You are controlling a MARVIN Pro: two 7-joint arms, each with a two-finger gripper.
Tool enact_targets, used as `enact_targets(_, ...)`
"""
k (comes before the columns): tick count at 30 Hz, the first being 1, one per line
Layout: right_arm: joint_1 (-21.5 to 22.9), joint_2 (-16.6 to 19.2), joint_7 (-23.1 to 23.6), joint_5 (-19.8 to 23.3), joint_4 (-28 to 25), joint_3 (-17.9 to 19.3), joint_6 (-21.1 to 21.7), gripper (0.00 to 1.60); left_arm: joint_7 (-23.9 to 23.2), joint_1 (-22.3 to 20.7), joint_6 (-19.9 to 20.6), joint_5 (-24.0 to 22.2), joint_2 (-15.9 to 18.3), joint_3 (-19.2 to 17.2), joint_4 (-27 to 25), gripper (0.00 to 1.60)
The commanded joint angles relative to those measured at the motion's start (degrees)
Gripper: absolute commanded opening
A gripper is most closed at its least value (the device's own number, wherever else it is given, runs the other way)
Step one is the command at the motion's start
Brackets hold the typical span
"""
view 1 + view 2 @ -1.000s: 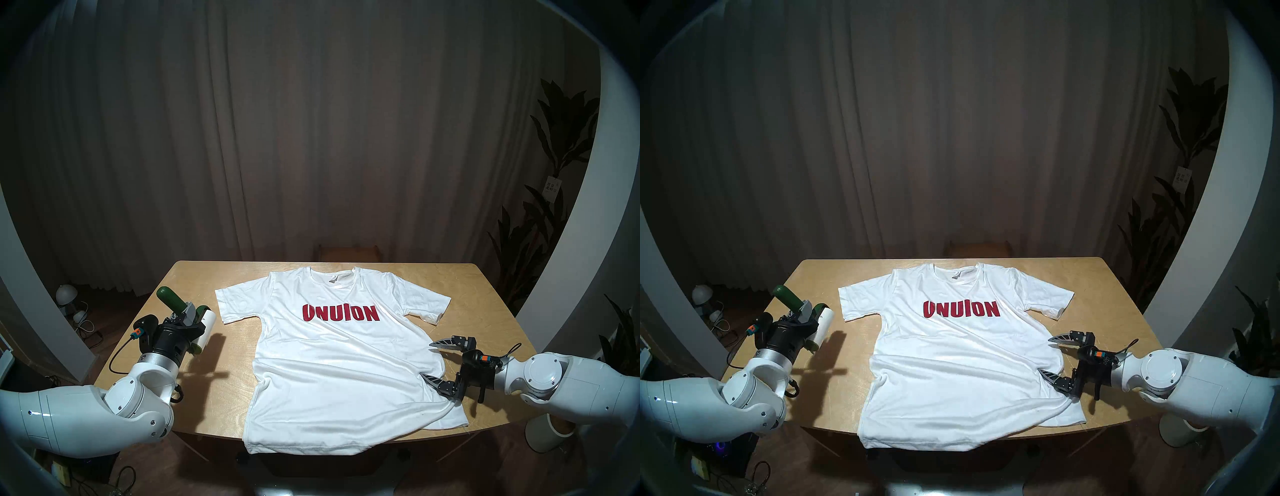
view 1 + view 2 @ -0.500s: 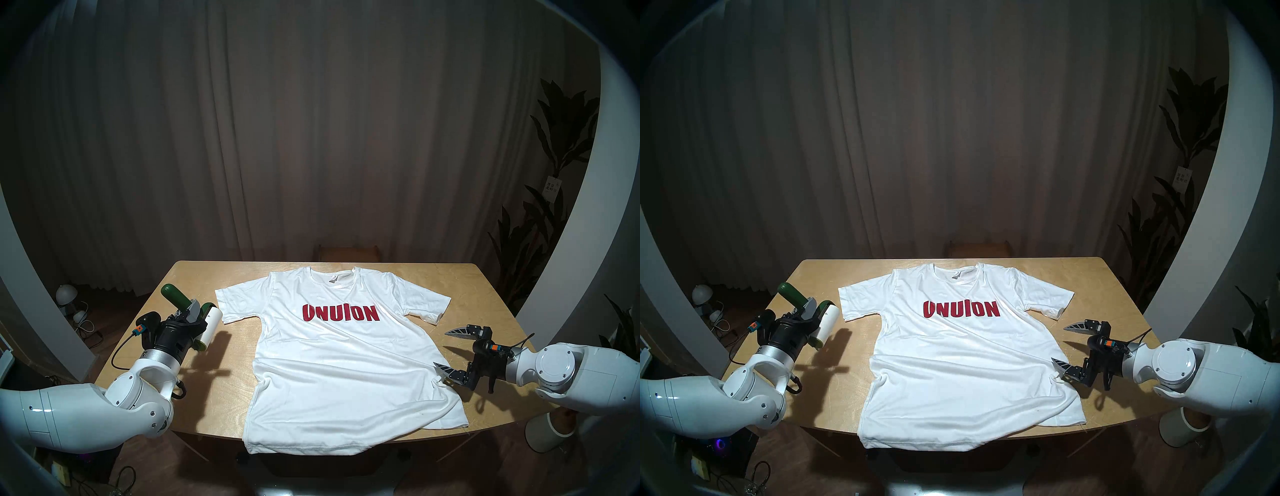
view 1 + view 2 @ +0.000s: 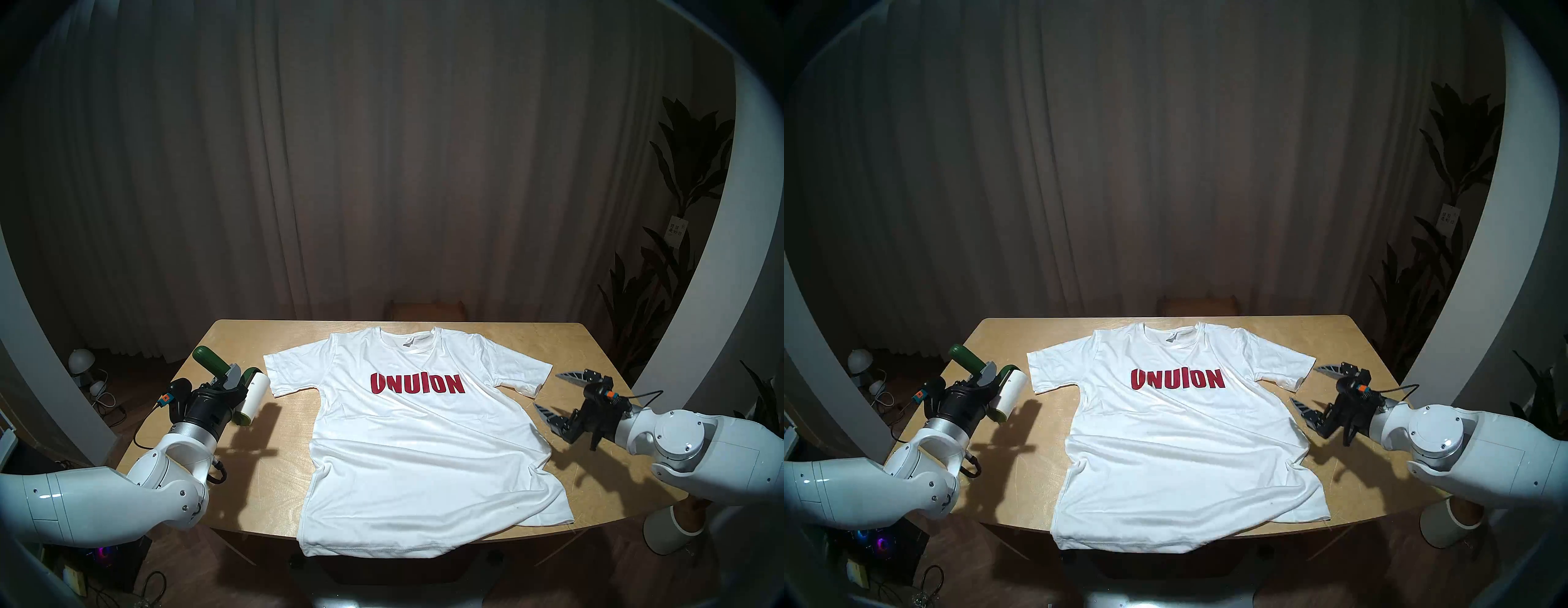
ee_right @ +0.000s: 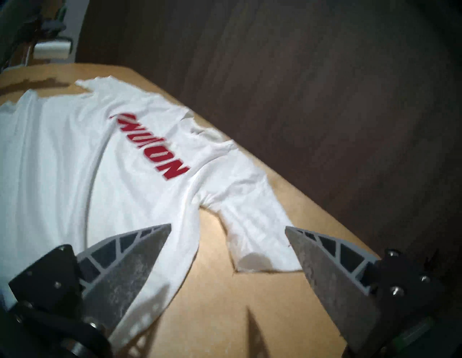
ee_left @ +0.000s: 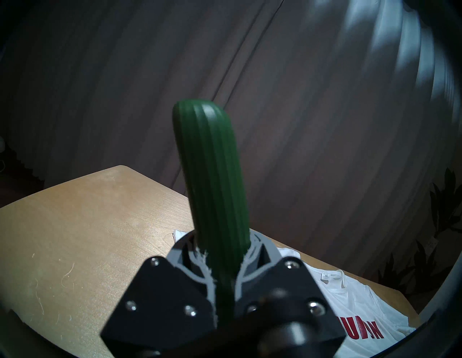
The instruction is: Use the fur roller to clean a top
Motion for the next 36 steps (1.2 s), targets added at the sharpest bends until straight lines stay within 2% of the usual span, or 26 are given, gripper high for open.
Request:
enact_targets(1,4.7,-6.7,-6.6,4.2,-2.7,1.9,0.0,1.6,-1.6,-1.4,-0.3,-2.2,-0.8,-1.5,1.1,0.0)
enact_targets(10,5.8,-12.6,-12.1,6.2,-1.6,1.1,0.7,1.6,-3.4,-1.2,0.3,-10.8,-3.9,-2.3,4.6,0.0)
enact_targets(18,7.3,-18.2,-15.7,7.8,-0.1,0.9,1.6,1.6,-7.5,-1.6,1.4,-15.3,-5.5,-3.0,5.6,0.0)
enact_targets(36,9.3,-26.2,-20.0,8.6,2.1,-3.2,4.1,1.6,-16.6,-0.6,5.3,-24.2,-5.2,-5.0,9.0,0.0)
